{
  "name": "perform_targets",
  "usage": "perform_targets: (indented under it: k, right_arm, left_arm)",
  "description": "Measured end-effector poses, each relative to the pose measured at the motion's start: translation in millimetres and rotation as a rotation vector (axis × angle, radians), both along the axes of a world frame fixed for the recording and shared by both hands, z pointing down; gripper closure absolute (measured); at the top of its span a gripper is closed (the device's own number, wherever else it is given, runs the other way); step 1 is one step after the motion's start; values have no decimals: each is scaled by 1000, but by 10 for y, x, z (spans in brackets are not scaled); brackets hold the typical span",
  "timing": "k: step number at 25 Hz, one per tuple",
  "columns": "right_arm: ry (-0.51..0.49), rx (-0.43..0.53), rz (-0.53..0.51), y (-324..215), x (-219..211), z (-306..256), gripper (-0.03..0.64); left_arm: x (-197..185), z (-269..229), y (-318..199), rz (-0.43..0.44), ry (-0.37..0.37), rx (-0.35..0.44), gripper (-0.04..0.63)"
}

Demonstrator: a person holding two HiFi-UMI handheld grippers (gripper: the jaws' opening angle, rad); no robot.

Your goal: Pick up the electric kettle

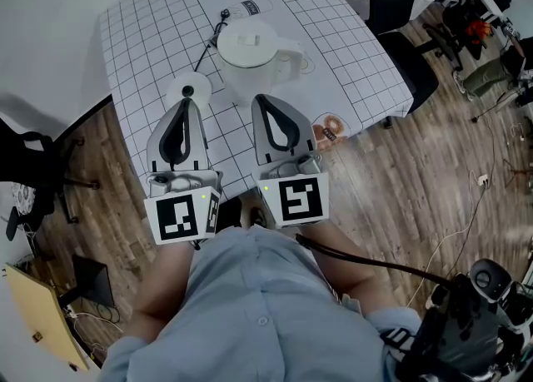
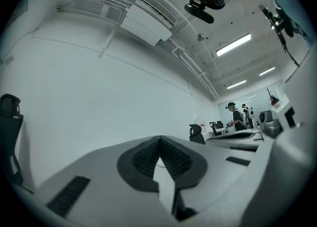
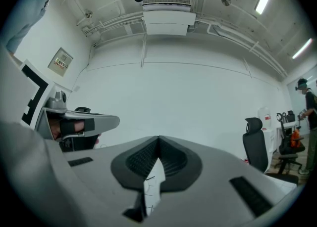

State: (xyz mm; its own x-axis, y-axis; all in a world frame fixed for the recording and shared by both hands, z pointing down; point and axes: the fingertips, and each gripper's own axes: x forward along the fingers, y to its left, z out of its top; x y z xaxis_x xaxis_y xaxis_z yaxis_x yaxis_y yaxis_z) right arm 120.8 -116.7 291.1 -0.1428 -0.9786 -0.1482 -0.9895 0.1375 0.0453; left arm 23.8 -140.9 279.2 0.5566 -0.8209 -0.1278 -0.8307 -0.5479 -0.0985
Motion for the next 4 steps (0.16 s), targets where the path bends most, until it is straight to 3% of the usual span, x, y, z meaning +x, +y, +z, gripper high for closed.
perform_targets:
  k: [4]
  right_arm:
    - [5,6,2,110,0,65,617]
  left_arm:
    - [5,61,119,5,0,9,595]
